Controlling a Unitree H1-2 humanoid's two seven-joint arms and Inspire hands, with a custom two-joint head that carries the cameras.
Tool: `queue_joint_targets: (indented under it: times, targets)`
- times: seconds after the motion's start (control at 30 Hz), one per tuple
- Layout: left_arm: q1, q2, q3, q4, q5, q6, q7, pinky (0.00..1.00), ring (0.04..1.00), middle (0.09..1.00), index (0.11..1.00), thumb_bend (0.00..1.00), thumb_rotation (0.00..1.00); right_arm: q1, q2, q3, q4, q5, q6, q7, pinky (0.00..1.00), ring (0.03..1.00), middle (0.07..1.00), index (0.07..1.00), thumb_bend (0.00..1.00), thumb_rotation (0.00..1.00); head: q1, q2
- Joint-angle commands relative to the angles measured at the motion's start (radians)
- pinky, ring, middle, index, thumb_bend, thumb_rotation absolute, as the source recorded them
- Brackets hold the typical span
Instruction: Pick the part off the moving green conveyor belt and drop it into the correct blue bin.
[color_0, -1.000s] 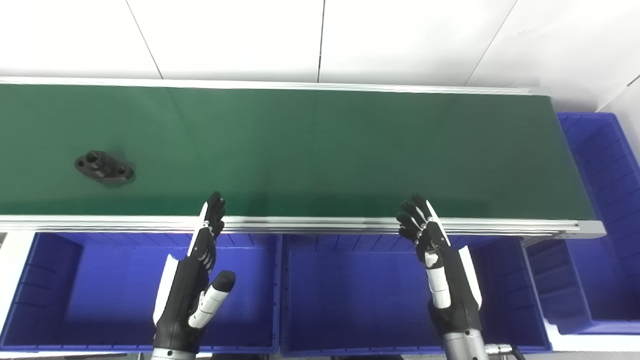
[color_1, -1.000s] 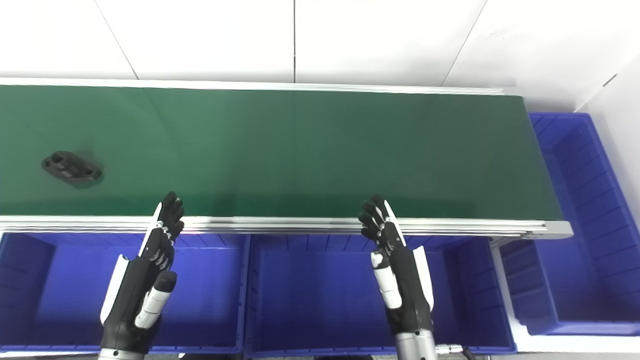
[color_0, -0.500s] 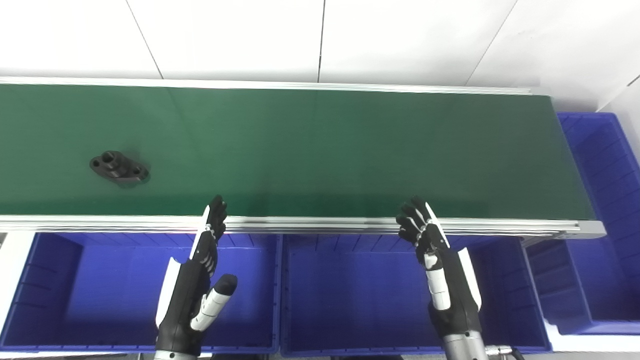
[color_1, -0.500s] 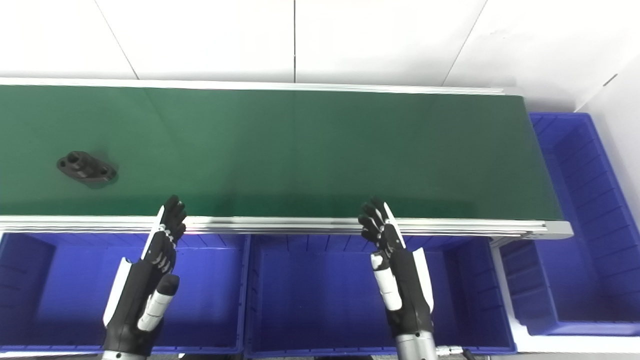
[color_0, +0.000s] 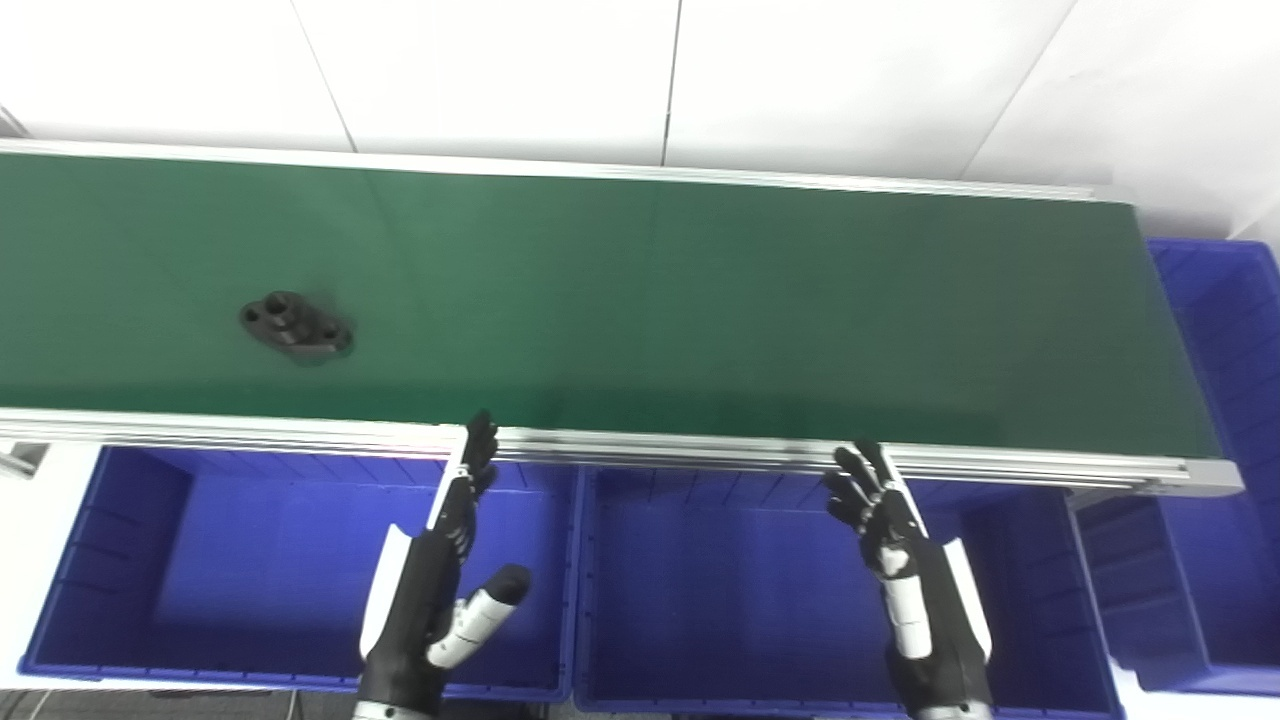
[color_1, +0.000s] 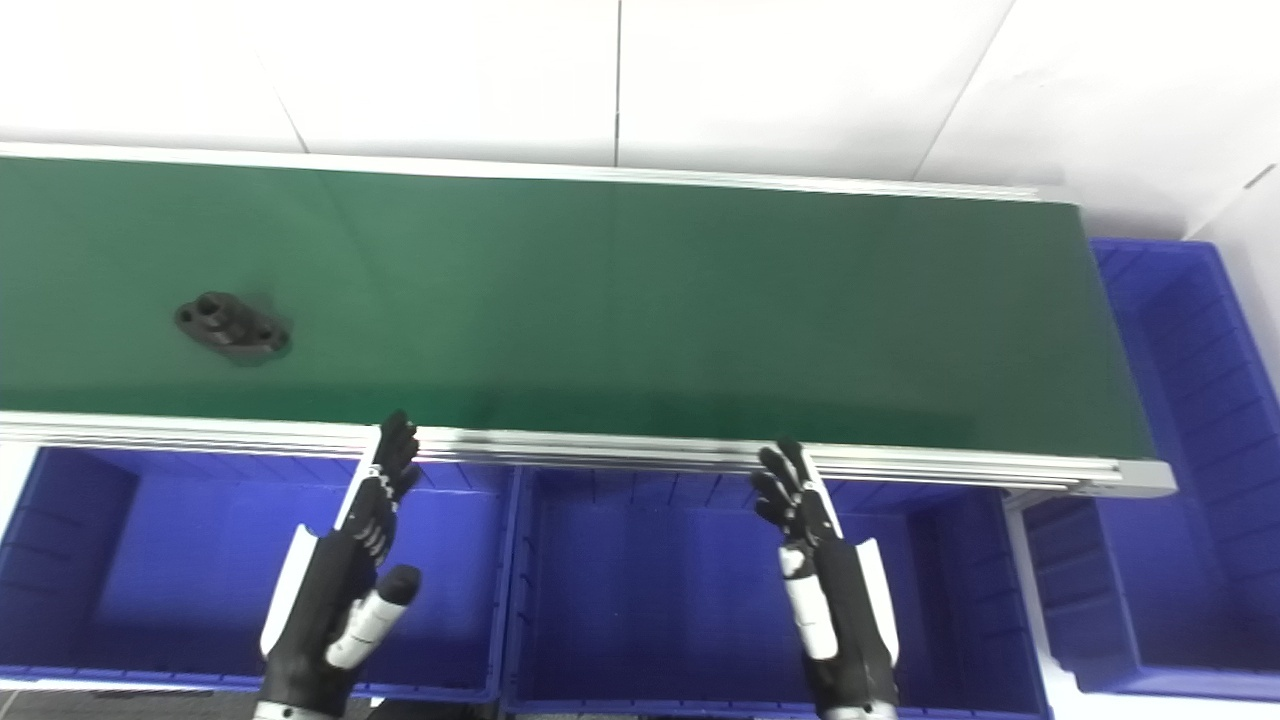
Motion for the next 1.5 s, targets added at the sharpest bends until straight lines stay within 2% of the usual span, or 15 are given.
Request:
queue_joint_targets:
  times: [0.0,0.13,0.23,0.5,0.93,1.1,1.3,1.47]
  targets:
    - [-0.005,-0.014,-0.010,0.008,0.033,-0.059,0.024,0.86,0.949,0.985,1.000,0.78,0.85,-0.007,-0.010,-0.011,0.004,0.033,-0.074,0.019,0.94,0.930,0.948,0.993,0.92,1.00,0.033,-0.025]
    - [-0.019,-0.023,-0.019,0.047,0.030,-0.095,0.036,0.82,0.929,0.967,1.000,0.78,0.79,-0.018,-0.016,-0.021,0.036,0.038,-0.094,0.029,0.98,0.944,0.958,1.000,0.90,1.00,0.036,-0.048]
    - [-0.025,-0.029,-0.022,0.064,0.045,-0.103,0.046,0.80,0.924,0.965,1.000,0.77,0.78,-0.027,-0.022,-0.030,0.062,0.043,-0.113,0.035,0.98,0.939,0.954,1.000,0.89,1.00,0.054,-0.080]
    - [-0.037,-0.045,-0.033,0.101,0.090,-0.110,0.097,0.72,0.886,0.933,0.973,0.78,0.75,-0.040,-0.027,-0.047,0.106,0.106,-0.129,0.070,1.00,0.957,0.955,1.000,0.90,1.00,0.083,-0.124]
    - [-0.054,0.007,-0.071,0.136,0.067,-0.112,0.164,0.68,0.860,0.913,0.958,0.78,0.73,-0.036,-0.015,-0.044,0.131,0.069,-0.140,0.075,1.00,0.956,0.960,1.000,0.90,1.00,0.001,-0.198]
    - [-0.063,0.029,-0.082,0.155,0.024,-0.112,0.166,0.72,0.880,0.934,0.987,0.79,0.74,-0.039,-0.011,-0.035,0.146,0.049,-0.148,0.076,1.00,0.944,0.961,1.000,0.88,1.00,-0.028,-0.229]
    - [-0.067,0.042,-0.078,0.153,0.009,-0.113,0.163,0.73,0.897,0.967,1.000,0.77,0.77,-0.043,-0.011,-0.028,0.150,0.031,-0.155,0.074,0.99,0.922,0.955,1.000,0.87,1.00,-0.044,-0.216]
    - [-0.056,0.043,-0.072,0.131,-0.017,-0.111,0.151,0.76,0.915,0.974,1.000,0.79,0.77,-0.033,-0.007,-0.023,0.122,0.030,-0.140,0.073,0.98,0.921,0.948,1.000,0.87,1.00,-0.065,-0.184]
